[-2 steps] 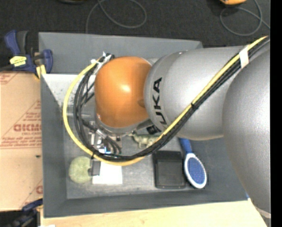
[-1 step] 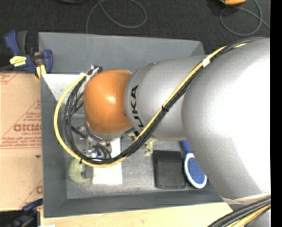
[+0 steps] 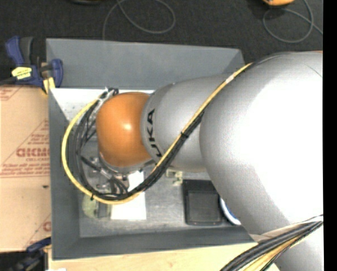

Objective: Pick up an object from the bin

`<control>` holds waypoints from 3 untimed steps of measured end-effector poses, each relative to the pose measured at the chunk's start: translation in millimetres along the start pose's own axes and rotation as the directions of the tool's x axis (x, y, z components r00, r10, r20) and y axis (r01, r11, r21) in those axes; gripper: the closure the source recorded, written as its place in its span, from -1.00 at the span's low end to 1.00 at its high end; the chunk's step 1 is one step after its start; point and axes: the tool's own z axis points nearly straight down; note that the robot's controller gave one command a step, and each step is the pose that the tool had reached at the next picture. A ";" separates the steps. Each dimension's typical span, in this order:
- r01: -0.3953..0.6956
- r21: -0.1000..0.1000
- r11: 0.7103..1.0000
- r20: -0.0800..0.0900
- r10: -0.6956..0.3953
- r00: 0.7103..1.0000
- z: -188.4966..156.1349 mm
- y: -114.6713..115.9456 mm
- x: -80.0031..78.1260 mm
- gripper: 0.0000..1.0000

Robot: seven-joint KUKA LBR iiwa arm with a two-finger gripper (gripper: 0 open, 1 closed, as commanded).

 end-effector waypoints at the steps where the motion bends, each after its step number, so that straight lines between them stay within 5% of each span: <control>1: -0.168 -0.001 0.986 0.004 0.168 0.986 -46.2 -2.6 17.8 -1.00; 2: -0.197 -0.004 0.980 0.007 0.197 0.980 23.1 -3.9 3.7 -1.00; 3: -0.231 -0.005 0.973 0.008 0.231 0.973 29.6 -4.3 23.6 1.00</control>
Offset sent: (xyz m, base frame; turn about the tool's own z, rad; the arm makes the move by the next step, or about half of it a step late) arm -0.0032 -0.0051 -0.0323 0.2085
